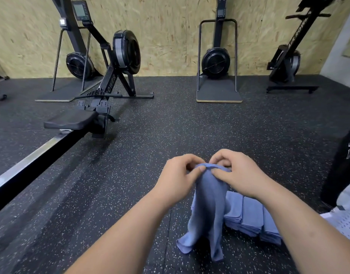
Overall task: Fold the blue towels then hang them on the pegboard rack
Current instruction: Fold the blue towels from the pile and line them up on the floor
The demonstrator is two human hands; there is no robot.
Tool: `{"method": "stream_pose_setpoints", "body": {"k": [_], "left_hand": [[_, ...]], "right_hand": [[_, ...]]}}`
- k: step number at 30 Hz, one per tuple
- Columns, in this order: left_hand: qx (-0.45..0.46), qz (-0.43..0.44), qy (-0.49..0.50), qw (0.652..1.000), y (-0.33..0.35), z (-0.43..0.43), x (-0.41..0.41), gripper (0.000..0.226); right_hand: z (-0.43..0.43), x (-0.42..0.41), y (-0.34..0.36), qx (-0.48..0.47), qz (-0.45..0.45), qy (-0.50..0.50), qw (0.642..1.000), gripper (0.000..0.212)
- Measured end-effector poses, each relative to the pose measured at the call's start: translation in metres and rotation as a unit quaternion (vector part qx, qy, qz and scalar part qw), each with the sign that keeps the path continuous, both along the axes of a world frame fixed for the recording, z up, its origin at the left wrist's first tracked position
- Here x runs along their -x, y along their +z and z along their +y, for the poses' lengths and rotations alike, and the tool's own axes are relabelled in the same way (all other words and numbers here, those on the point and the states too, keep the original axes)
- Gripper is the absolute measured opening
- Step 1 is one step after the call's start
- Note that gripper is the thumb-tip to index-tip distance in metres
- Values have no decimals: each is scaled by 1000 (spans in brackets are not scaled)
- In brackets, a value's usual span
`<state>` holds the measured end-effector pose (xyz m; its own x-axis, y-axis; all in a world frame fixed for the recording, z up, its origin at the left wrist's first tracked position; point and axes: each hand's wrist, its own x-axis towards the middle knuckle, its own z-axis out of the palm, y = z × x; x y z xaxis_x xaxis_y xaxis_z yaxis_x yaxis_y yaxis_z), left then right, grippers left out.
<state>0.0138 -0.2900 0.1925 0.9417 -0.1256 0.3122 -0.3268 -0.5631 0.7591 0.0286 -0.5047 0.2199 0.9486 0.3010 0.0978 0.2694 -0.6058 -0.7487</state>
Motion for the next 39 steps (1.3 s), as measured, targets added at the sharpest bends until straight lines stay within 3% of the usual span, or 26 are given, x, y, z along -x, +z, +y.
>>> {"method": "stream_pose_setpoints", "body": {"k": [4,6,8,12,15,23,27,32,39], "left_hand": [[5,24,118,993,1,8,-6,9],[-6,63,126,990,-3,9,-7,11],[18,92,77,993,-7,7,-7,4],[93,69,-32,993,-7,-3,-4,24],[103,51,-47,992,-7,-4,-5,17],[183,111,-97,972,-5,5,-5,20],[190,128,-117,966,-3,8,-4,11],[141,97,-73,983,-3,11,-6,11],[100,-21,127,987,7,32,-16,16]], "right_hand": [[-12,-9,-9,-16,20,-36,999,13],[-14,-11,-11,-39,24,-36,998,8],[-10,-10,-12,-52,15,-16,998,15],[2,-7,-15,-25,-32,18,999,14],[3,-7,-15,4,-56,27,998,14],[-2,-2,-9,30,-79,47,995,16],[-2,0,-9,37,-89,54,994,15],[-4,-1,-7,49,-71,56,995,15],[-25,-12,-8,-20,12,61,998,11]]}}
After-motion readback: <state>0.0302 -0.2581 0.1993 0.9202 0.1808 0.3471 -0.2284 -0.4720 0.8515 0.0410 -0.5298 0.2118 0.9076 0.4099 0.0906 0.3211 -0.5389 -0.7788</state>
